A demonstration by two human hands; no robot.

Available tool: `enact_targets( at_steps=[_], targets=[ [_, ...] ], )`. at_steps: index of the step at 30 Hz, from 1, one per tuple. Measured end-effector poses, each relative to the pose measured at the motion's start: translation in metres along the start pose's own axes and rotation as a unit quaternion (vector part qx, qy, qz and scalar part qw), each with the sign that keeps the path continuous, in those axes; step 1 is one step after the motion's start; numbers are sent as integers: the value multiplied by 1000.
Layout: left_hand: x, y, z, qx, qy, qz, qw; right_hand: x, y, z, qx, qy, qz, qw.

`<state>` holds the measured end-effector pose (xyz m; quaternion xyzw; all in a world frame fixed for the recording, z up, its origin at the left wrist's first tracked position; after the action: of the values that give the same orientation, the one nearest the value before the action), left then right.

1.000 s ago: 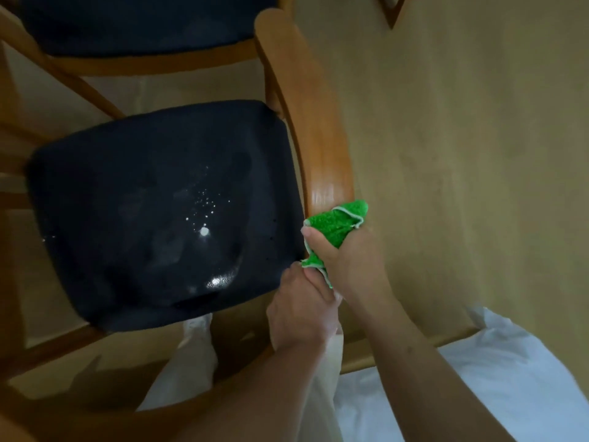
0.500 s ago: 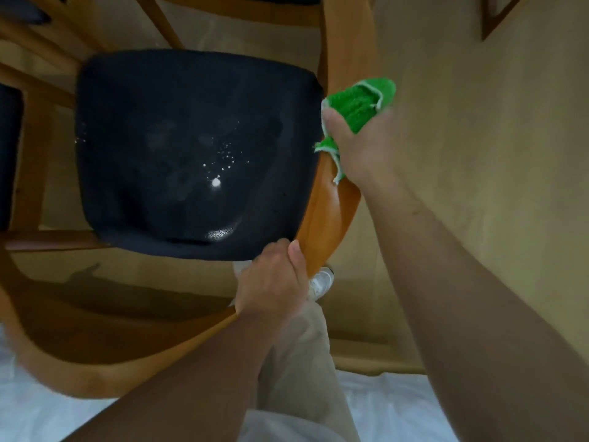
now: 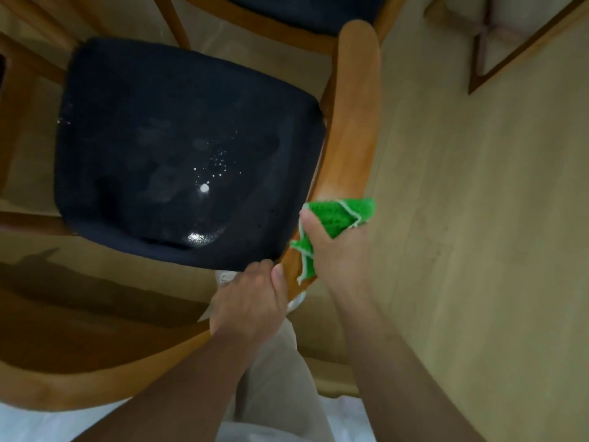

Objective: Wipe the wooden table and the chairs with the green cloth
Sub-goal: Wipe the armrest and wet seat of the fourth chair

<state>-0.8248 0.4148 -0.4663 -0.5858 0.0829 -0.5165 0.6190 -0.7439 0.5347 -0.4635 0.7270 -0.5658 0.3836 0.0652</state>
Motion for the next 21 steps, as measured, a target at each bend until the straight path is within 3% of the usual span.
enact_targets(
  at_steps=[5, 11, 16, 21],
  targets=[
    [1, 7, -4, 21, 16, 16, 1000, -95, 2, -70, 10, -69, 46, 996],
    [0, 12, -7, 11, 26, 48, 998, -149, 9, -132, 128, -119, 39, 984],
    [2, 10, -6, 1, 22, 30, 999, -137, 6, -129, 186, -131, 48, 973],
    [0, 10, -5, 2, 9, 8, 1000, -93, -1, -78, 169, -105, 39, 979]
  ],
)
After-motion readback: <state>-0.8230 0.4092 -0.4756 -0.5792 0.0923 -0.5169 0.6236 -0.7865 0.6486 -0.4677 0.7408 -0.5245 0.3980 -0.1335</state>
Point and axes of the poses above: each hand's wrist, its own x-axis away from the middle knuckle, its own y-axis out of the palm, z = x × y, the point moved 2 cm from there along -x, towards the middle knuckle, and after that the axes turned 5 degrees about -x, right-handed, at the moved point
